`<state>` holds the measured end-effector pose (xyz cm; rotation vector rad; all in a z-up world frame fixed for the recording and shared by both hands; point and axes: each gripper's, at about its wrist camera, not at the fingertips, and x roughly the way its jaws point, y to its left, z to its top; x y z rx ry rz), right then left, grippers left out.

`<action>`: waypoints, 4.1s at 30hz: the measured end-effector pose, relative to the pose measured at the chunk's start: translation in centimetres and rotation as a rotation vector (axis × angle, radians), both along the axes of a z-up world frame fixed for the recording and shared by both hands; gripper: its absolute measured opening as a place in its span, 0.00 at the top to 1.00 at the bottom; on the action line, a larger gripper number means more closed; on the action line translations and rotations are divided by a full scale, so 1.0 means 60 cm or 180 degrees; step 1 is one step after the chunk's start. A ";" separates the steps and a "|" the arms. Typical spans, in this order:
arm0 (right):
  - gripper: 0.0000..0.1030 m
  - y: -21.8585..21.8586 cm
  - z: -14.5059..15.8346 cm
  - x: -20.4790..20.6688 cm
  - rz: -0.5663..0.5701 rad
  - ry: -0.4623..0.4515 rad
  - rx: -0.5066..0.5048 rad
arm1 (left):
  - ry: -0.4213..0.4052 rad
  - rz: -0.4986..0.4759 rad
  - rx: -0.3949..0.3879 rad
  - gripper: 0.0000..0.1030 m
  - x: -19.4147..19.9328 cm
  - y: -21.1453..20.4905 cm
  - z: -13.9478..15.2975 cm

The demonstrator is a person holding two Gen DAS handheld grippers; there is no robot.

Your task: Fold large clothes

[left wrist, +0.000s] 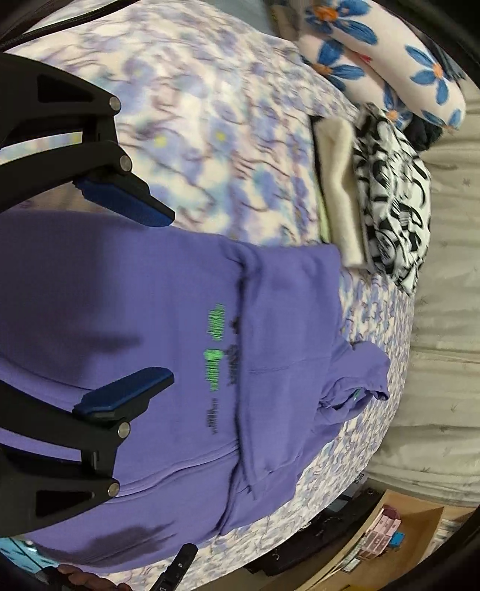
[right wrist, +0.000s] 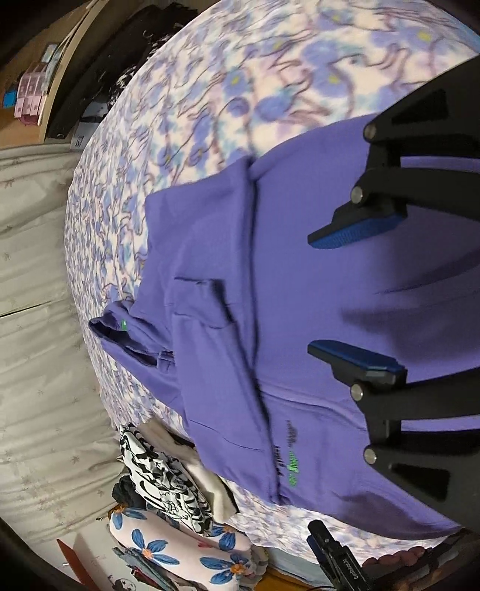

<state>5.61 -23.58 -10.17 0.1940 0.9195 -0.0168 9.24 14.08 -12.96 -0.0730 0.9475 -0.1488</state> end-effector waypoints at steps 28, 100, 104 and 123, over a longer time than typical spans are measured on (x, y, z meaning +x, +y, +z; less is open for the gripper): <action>0.40 -0.188 -0.052 -0.277 -0.0303 0.0292 0.0622 | 0.0493 -0.0185 -0.0801 0.25 -0.229 0.099 -0.075; 0.85 -0.160 0.132 -0.057 -0.0077 -0.0518 0.1913 | -0.0109 0.0014 -0.2078 0.86 -0.026 0.130 0.116; 0.67 -0.178 0.109 0.060 -0.0246 -0.0304 0.2140 | 0.0133 0.0036 -0.2065 0.57 0.089 0.116 0.102; 0.38 -0.157 -0.015 0.214 -0.0084 -0.0043 0.0649 | 0.0310 -0.0204 -0.0524 0.28 0.251 0.029 -0.044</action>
